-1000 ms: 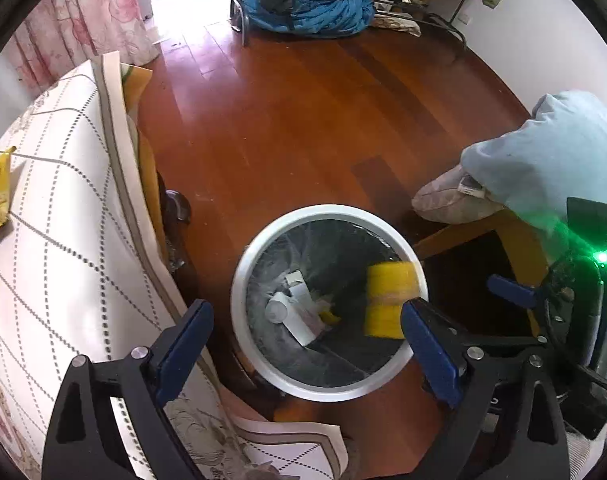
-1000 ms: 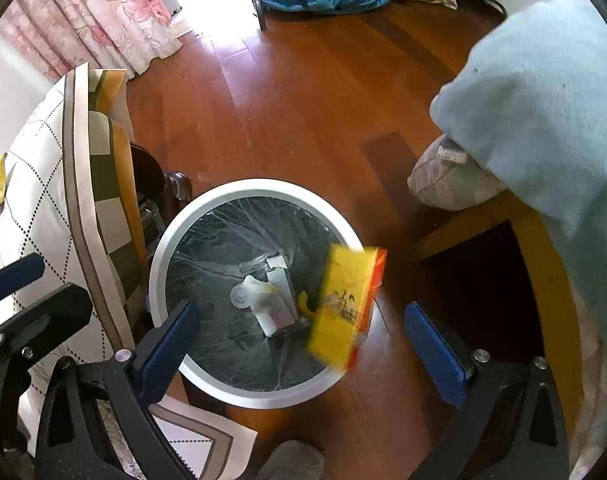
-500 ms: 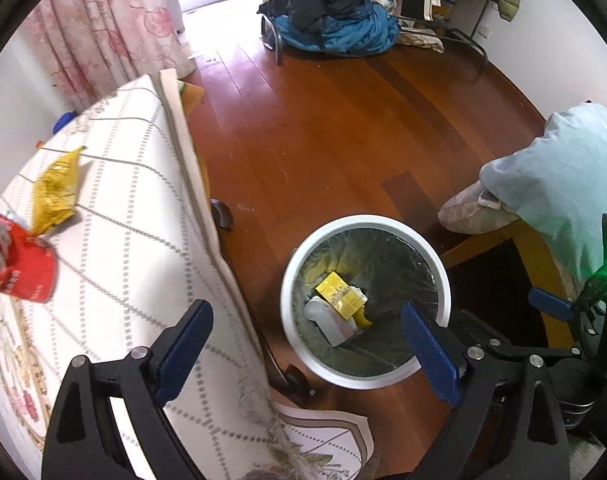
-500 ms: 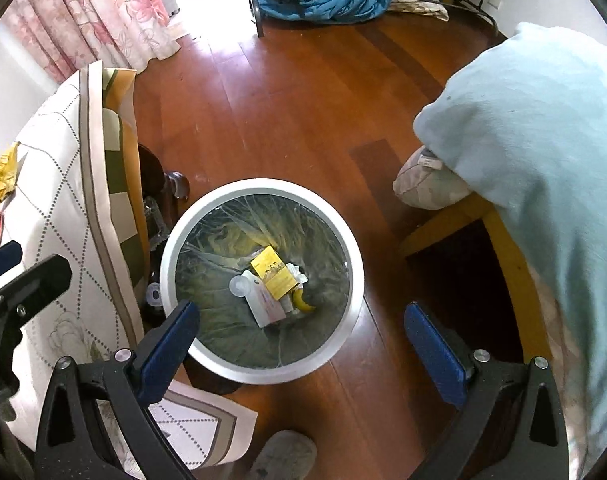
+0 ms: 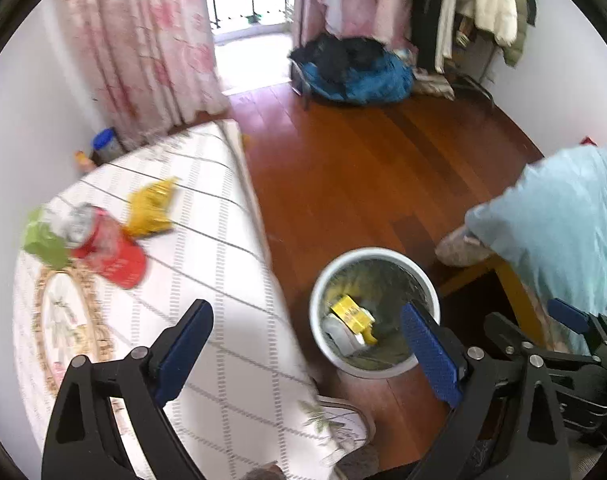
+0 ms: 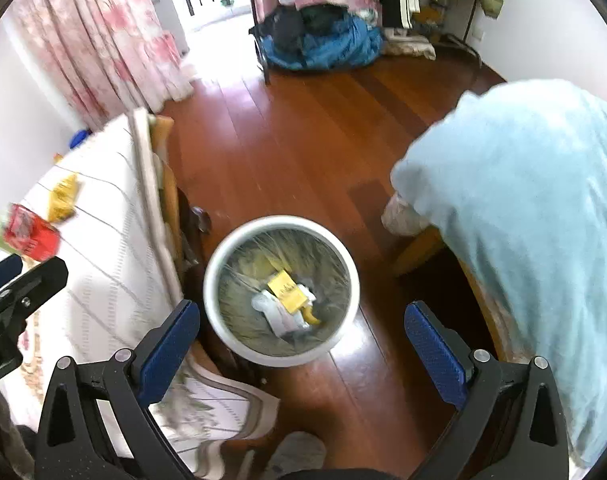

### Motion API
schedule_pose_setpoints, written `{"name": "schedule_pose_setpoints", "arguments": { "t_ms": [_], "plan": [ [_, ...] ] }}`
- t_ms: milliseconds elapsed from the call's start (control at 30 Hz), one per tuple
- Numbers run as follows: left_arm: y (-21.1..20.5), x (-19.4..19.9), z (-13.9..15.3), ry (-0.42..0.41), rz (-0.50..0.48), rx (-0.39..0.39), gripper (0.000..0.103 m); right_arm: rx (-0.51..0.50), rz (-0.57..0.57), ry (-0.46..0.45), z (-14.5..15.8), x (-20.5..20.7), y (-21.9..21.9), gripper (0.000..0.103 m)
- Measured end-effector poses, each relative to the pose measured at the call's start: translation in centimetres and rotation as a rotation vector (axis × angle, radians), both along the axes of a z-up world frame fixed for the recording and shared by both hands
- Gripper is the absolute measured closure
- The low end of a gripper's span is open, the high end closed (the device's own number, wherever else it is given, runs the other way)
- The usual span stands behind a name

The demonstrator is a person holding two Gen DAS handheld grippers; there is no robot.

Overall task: Collect trash
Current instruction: 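Move both open tools back toward the table, then grasp the red cola can with the right tool while the left grasps the green box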

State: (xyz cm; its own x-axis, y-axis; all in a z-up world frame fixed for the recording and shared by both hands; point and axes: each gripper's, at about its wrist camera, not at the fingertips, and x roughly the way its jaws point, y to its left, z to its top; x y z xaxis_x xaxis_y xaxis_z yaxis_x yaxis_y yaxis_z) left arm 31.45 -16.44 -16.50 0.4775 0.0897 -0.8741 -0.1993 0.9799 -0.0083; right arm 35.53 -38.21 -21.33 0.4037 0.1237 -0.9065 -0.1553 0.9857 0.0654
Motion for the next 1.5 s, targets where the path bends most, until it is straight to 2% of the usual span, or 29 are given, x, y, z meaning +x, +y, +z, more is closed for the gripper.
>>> {"name": "schedule_pose_setpoints", "arguments": {
  "t_ms": [133, 333, 433, 533, 700, 867, 1033, 1067, 1100, 1133, 1333, 1500],
  "plan": [
    [3.5, -2.2, 2.6, -0.05, 0.079, 0.022, 0.007, 0.044, 0.029, -0.053, 3.7, -1.7, 2.0, 0.0],
    [12.0, -6.4, 2.6, -0.045, 0.258, 0.062, 0.007, 0.088, 0.148, -0.081, 6.2, -3.2, 9.3, 0.0],
    [17.3, -8.6, 0.7, 0.005, 0.36, 0.093, 0.007, 0.113, 0.225, -0.057, 5.3, -3.3, 14.7, 0.0],
    [22.5, -10.7, -2.1, 0.062, 0.469, 0.108, 0.007, 0.139, 0.304, -0.036, 3.1, -3.5, 20.8, 0.0],
    [28.9, -12.4, -6.0, 0.143, 0.575, 0.117, 0.007, 0.152, 0.419, -0.026, -1.0, -4.0, 30.8, 0.0],
    [32.2, -11.5, -7.8, 0.171, 0.594, 0.111, 0.007, 0.108, 0.466, -0.037, -4.5, -3.4, 37.8, 0.0],
    [33.7, -8.1, -7.2, 0.128, 0.557, 0.104, 0.007, 0.113, 0.443, -0.052, -6.1, -1.4, 40.9, 0.0],
    [34.1, -7.5, -7.1, 0.122, 0.548, 0.106, 0.007, 0.122, 0.441, -0.051, -6.4, -1.0, 41.4, 0.005],
    [34.6, -6.6, -7.1, 0.118, 0.538, 0.109, 0.007, 0.127, 0.439, -0.05, -6.6, -0.6, 41.7, 0.022],
    [34.8, -5.5, -7.2, 0.114, 0.52, 0.113, 0.007, 0.133, 0.436, -0.048, -6.8, -0.2, 42.0, 0.033],
    [36.5, -1.1, -9.0, 0.146, 0.462, 0.088, 0.007, 0.18, 0.392, -0.038, -6.5, 1.5, 41.1, 0.033],
    [37.8, 0.3, -9.7, 0.137, 0.458, 0.068, 0.008, 0.156, 0.392, -0.03, -6.6, 2.2, 39.7, 0.033]
  ]
}}
